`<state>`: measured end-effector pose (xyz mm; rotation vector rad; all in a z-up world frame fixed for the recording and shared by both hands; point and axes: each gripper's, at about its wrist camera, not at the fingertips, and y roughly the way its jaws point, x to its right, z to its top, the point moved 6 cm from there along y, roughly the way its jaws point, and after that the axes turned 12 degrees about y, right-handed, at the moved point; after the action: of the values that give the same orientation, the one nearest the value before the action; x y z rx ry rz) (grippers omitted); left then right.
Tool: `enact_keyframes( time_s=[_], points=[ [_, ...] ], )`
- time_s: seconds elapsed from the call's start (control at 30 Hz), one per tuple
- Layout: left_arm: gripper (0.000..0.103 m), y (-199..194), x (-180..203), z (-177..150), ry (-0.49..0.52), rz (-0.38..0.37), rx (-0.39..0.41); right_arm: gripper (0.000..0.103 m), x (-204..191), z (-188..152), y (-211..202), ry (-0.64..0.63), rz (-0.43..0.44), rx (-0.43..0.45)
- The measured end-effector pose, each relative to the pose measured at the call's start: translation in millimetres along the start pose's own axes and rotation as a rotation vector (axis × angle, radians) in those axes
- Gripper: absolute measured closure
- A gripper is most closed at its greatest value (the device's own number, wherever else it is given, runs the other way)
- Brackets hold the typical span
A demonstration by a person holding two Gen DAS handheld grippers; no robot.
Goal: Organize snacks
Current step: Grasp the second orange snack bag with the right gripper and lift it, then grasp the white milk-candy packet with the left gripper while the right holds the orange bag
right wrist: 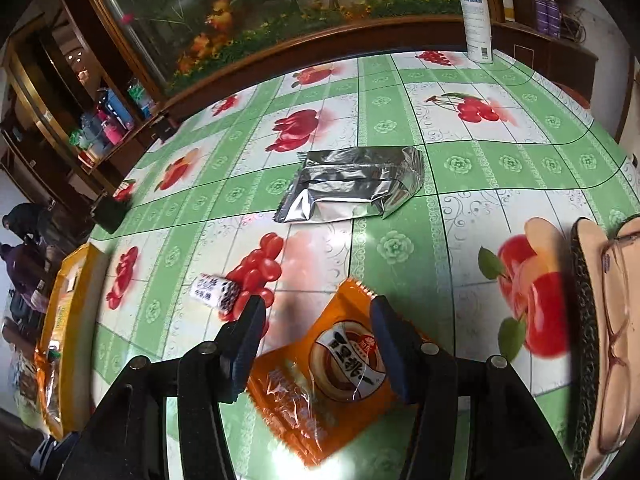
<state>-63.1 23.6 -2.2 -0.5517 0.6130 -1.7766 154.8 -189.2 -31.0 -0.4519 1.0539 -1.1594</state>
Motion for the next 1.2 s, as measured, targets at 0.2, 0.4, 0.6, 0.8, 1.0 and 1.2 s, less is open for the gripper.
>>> enact_keyframes(
  time_s=[0.2,0.4,0.6,0.8,1.0,1.2],
  points=[
    [0.043,0.3,0.3,-0.2,0.003,0.003,-0.003,0.033,18.5,-5.5,-24.7,0.073,-0.068,0.058],
    [0.043,0.2,0.3,0.0,0.005,0.001,0.0,0.025,29.1,-19.9,-21.7,0.235,-0.012,0.032],
    [0.043,-2.6,-0.6,0.3,0.0,0.007,0.014,0.01,-7.5,-28.1,-2.8,0.022,-0.142,0.047],
    [0.043,-4.4,0.3,0.5,0.0,0.01,0.021,0.028,-24.1,-40.6,4.5,-0.144,-0.251,0.084],
    [0.043,-4.8,-0.7,-0.1,-0.001,0.011,0.021,0.075,-13.3,-35.1,-4.5,-0.115,-0.222,0.095],
    [0.043,-4.8,-1.4,-0.7,0.001,0.022,0.017,0.078,-7.0,-31.1,-9.4,-0.044,-0.143,0.085]
  ],
)
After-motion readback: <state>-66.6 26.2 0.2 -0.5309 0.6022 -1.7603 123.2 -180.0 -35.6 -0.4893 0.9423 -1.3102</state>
